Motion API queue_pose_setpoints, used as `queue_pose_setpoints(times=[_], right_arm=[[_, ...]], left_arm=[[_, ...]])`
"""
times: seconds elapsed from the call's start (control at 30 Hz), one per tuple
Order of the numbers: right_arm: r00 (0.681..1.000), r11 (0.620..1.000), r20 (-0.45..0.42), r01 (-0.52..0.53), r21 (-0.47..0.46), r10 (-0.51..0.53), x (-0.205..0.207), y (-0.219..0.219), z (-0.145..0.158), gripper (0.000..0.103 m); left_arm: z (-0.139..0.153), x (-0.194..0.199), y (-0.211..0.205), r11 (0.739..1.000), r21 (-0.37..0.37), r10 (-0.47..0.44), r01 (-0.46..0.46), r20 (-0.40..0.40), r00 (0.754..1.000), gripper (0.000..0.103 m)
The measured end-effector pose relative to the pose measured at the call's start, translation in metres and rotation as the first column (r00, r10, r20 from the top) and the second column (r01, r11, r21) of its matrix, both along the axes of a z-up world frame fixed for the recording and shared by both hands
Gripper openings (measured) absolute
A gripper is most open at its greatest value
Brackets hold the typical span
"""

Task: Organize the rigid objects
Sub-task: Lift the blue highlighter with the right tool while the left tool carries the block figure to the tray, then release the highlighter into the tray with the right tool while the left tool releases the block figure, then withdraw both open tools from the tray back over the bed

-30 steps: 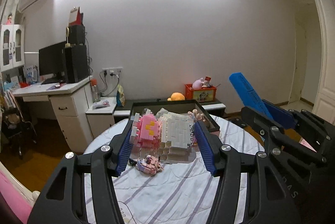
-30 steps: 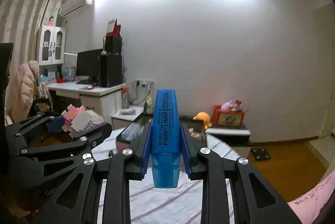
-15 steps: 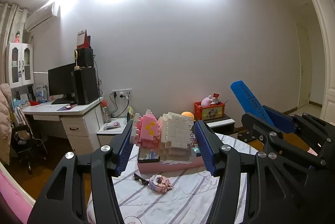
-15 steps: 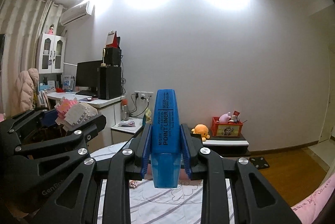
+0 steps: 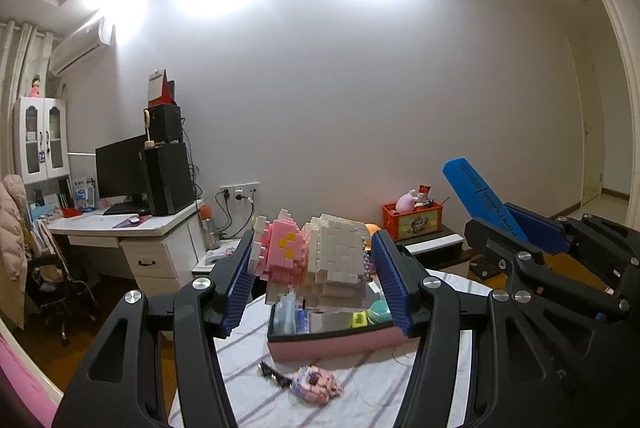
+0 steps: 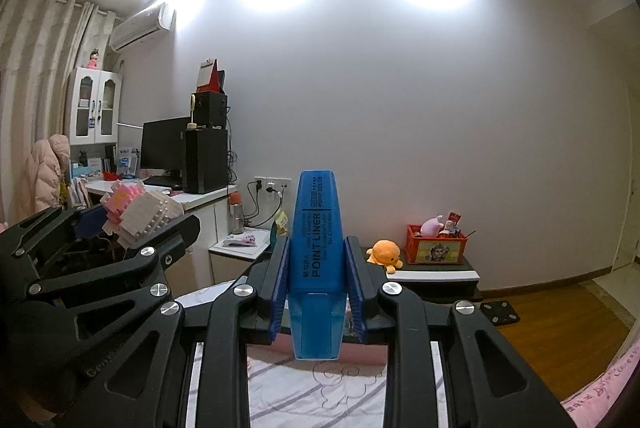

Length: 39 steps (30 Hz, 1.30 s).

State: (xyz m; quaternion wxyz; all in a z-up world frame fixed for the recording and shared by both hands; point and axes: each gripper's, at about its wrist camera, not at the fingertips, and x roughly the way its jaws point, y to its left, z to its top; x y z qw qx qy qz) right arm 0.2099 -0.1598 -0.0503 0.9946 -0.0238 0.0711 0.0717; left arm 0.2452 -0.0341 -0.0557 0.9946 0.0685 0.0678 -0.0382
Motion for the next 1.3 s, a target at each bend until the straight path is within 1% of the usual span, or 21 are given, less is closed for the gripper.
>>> queue_pose_setpoints(times=[0.1, 0.17, 0.23, 0.33, 0.43, 0.5, 0.53, 0.6, 0.7, 0.77, 0.83, 0.93, 1.0, 1.03, 1.07, 1.1, 1.13, 1.17, 1.23, 1.27, 1.3], right_arm=[[1.000, 1.000, -0.015, -0.007, 0.004, 0.007, 0.022, -0.001, -0.003, 0.027], [1.000, 1.000, -0.027, -0.015, 0.004, 0.015, 0.040, -0.002, -0.007, 0.027], [0.998, 1.000, -0.061, -0.027, 0.015, 0.028, 0.065, -0.005, -0.011, 0.027], [0.994, 1.000, -0.106, -0.020, 0.001, 0.020, 0.098, -0.006, -0.019, 0.027], [0.986, 1.000, -0.164, -0.015, -0.022, 0.011, 0.134, -0.005, -0.033, 0.027], [0.977, 0.999, -0.211, -0.020, -0.032, 0.013, 0.159, -0.004, -0.046, 0.027], [0.972, 0.999, -0.235, -0.020, -0.040, 0.010, 0.168, -0.003, -0.052, 0.027], [0.954, 0.998, -0.299, -0.029, -0.049, 0.013, 0.192, -0.001, -0.071, 0.027], [0.928, 0.998, -0.371, -0.037, -0.060, 0.012, 0.214, 0.001, -0.091, 0.027], [0.911, 0.997, -0.412, -0.032, -0.075, -0.002, 0.226, 0.002, -0.102, 0.027], [0.899, 0.997, -0.438, -0.043, -0.061, 0.012, 0.233, 0.000, -0.108, 0.027], [0.891, 0.997, -0.453, -0.048, -0.067, 0.012, 0.237, 0.004, -0.112, 0.027], [0.886, 0.997, -0.463, -0.049, -0.059, 0.017, 0.240, 0.003, -0.115, 0.028], [0.886, 0.997, -0.463, -0.047, -0.058, 0.014, 0.242, 0.003, -0.114, 0.028], [0.889, 0.998, -0.458, -0.042, -0.055, 0.012, 0.242, 0.002, -0.113, 0.030], [0.894, 0.998, -0.449, -0.032, -0.052, 0.006, 0.240, 0.000, -0.111, 0.038], [0.897, 0.998, -0.442, -0.021, -0.050, -0.003, 0.240, -0.001, -0.108, 0.047], [0.901, 0.999, -0.435, -0.010, -0.047, -0.012, 0.237, -0.005, -0.105, 0.049], [0.905, 1.000, -0.425, 0.003, -0.027, -0.015, 0.236, -0.011, -0.098, 0.068], [0.910, 1.000, -0.415, 0.015, -0.023, -0.024, 0.232, -0.014, -0.094, 0.071], [0.914, 1.000, -0.404, 0.022, -0.017, -0.027, 0.227, -0.017, -0.088, 0.077]], left_arm=[[-0.004, 0.026, -0.005, 0.999, 0.035, 0.017, -0.016, -0.016, 1.000, 0.058], [-0.006, 0.047, -0.007, 0.998, 0.054, 0.013, -0.011, -0.040, 0.999, 0.058], [-0.009, 0.075, -0.009, 0.998, 0.056, 0.004, 0.000, -0.072, 0.997, 0.058], [-0.021, 0.118, -0.011, 0.998, 0.051, -0.018, 0.025, -0.142, 0.990, 0.058], [-0.040, 0.160, -0.013, 0.998, 0.065, -0.003, 0.017, -0.210, 0.978, 0.058], [-0.053, 0.188, -0.010, 0.998, 0.057, -0.001, 0.017, -0.265, 0.964, 0.058], [-0.063, 0.205, -0.008, 0.999, 0.052, 0.001, 0.015, -0.309, 0.951, 0.058], [-0.080, 0.228, -0.005, 0.999, 0.048, 0.008, 0.010, -0.364, 0.931, 0.058], [-0.101, 0.249, -0.001, 0.999, 0.044, 0.020, -0.002, -0.427, 0.904, 0.058], [-0.112, 0.257, -0.002, 0.998, 0.066, 0.038, -0.009, -0.447, 0.894, 0.058], [-0.120, 0.263, -0.002, 0.997, 0.074, 0.043, -0.010, -0.462, 0.886, 0.058], [-0.124, 0.265, -0.001, 0.996, 0.083, 0.059, -0.024, -0.462, 0.885, 0.060], [-0.124, 0.264, -0.002, 0.995, 0.094, 0.076, -0.037, -0.457, 0.886, 0.064], [-0.124, 0.264, -0.002, 0.994, 0.097, 0.085, -0.045, -0.457, 0.885, 0.068], [-0.123, 0.266, 0.000, 0.995, 0.093, 0.085, -0.048, -0.455, 0.887, 0.070], [-0.120, 0.264, 0.002, 0.994, 0.088, 0.094, -0.060, -0.451, 0.888, 0.074], [-0.118, 0.264, 0.005, 0.993, 0.088, 0.106, -0.074, -0.449, 0.887, 0.081], [-0.115, 0.263, 0.008, 0.992, 0.085, 0.117, -0.088, -0.444, 0.888, 0.088], [-0.107, 0.256, 0.015, 0.992, 0.073, 0.120, -0.098, -0.424, 0.898, 0.093], [-0.103, 0.252, 0.017, 0.993, 0.066, 0.119, -0.100, -0.415, 0.902, 0.097], [-0.097, 0.245, 0.020, 0.993, 0.057, 0.119, -0.104, -0.403, 0.908, 0.098]])
